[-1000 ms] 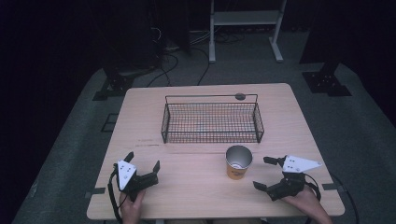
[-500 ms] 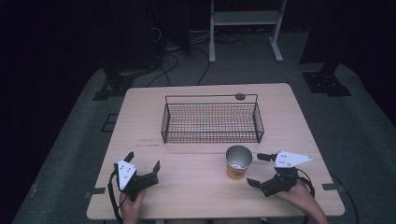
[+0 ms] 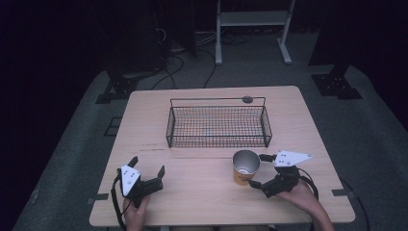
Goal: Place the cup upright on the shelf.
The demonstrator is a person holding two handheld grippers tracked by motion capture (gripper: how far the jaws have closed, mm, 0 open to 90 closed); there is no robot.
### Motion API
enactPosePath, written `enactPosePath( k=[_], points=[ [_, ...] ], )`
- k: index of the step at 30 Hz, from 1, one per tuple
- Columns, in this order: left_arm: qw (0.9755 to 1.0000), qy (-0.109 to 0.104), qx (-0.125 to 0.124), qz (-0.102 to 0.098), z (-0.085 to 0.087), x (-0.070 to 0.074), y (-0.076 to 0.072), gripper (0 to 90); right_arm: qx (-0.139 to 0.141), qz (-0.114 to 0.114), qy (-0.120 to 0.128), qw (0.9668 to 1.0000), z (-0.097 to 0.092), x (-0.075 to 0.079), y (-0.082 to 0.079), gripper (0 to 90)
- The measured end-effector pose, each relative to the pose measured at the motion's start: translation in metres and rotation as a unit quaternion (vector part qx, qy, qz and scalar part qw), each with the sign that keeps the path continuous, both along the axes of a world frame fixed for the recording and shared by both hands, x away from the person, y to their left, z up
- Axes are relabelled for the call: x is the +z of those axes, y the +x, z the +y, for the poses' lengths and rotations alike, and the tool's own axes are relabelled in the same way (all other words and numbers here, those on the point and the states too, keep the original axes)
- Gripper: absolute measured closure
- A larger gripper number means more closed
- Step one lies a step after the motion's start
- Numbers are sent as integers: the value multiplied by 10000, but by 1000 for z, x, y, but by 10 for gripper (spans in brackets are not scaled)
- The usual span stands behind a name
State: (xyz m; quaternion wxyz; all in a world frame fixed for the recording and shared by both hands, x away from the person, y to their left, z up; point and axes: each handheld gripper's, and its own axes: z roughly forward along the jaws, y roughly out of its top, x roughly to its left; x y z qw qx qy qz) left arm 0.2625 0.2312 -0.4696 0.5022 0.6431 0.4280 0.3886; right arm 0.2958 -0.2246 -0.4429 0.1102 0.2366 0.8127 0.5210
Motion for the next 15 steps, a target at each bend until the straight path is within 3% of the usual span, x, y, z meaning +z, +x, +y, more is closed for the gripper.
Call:
enactPosePath(
  k=[15],
  points=[
    [10000,-9,-5,-2,0,0,0,0,32,44,-97,9999,14,4,11,0]
  ],
)
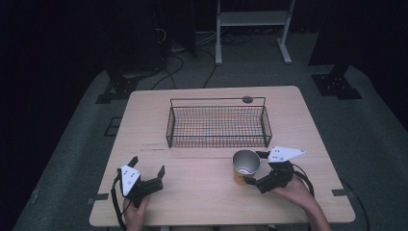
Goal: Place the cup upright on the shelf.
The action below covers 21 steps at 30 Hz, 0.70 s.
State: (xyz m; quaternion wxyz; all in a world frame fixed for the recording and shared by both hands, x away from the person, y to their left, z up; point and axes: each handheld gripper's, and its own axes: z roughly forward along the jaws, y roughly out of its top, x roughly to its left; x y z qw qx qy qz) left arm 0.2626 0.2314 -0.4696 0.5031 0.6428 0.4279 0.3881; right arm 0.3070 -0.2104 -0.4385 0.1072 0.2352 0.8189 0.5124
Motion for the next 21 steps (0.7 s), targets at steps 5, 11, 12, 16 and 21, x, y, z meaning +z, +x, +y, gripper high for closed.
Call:
enactPosePath(
  k=[5,11,12,16,21],
  points=[
    [10000,9,3,-2,0,0,0,0,21,-5,-9,10000,6,-1,3,0],
    [10000,5,2,1,0,0,0,0,5,37,22,10000,10,-3,6,0],
    [10000,8,3,0,0,0,0,0,11,29,24,10000,11,-3,6,0],
    [10000,8,2,0,0,0,0,0,27,57,20,10000,14,-5,8,0],
    [10000,2,-1,1,0,0,0,0,45,69,2,10000,18,-5,10,0]
  ],
)
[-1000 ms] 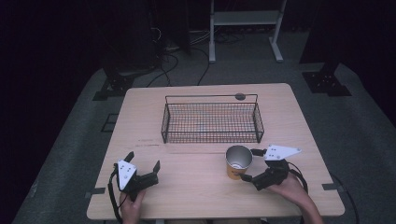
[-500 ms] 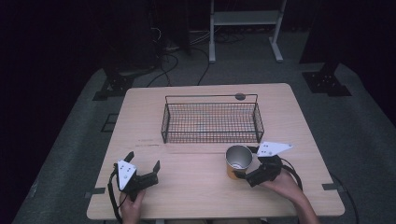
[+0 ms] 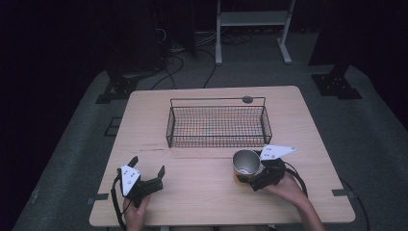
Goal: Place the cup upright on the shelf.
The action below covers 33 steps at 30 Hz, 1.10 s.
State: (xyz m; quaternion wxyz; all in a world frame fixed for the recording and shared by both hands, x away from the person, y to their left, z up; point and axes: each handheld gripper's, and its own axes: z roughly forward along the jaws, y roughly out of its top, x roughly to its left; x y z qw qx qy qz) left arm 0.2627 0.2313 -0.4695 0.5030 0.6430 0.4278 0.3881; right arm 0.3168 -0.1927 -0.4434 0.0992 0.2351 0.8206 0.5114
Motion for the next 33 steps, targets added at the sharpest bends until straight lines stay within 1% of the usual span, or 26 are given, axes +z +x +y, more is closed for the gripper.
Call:
enactPosePath(
  k=[7,9,14,16,24,33],
  points=[
    [10000,-24,3,-6,0,0,0,0,-5,24,-47,10000,3,0,3,7],
    [10000,-24,0,-9,0,0,0,0,4,19,-42,10000,3,0,3,56],
    [10000,-17,1,-9,0,0,0,0,14,39,-23,10000,2,-1,4,72],
    [10000,-21,0,-14,0,0,0,0,30,18,-5,10000,2,0,3,110],
    [10000,-32,-3,-13,0,0,0,0,13,18,-18,10000,2,1,3,111],
    [10000,-35,-6,-8,1,0,0,0,42,100,82,9999,-2,6,5,112]
  ],
)
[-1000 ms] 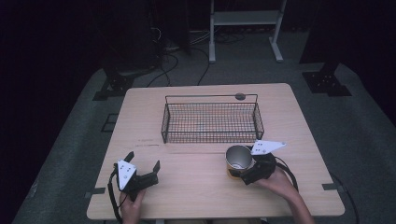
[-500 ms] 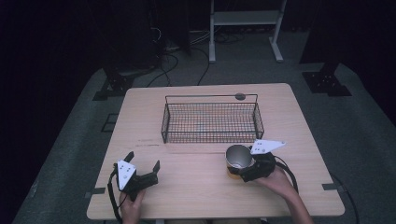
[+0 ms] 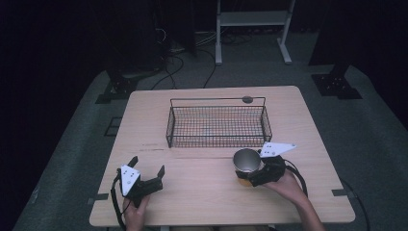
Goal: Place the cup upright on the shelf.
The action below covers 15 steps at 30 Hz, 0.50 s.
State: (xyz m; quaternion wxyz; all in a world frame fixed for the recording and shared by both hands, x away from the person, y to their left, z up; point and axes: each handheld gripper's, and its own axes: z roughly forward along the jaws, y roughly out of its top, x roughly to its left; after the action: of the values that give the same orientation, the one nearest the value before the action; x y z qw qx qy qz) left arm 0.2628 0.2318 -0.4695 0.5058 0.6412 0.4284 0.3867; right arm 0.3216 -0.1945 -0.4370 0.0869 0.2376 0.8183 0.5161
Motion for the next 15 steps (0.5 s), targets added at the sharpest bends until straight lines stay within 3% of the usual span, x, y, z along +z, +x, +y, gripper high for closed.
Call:
enactPosePath(
  k=[15],
  points=[
    [10000,-6,-3,5,0,0,0,0,53,114,248,9996,-7,22,10,112]
  ],
)
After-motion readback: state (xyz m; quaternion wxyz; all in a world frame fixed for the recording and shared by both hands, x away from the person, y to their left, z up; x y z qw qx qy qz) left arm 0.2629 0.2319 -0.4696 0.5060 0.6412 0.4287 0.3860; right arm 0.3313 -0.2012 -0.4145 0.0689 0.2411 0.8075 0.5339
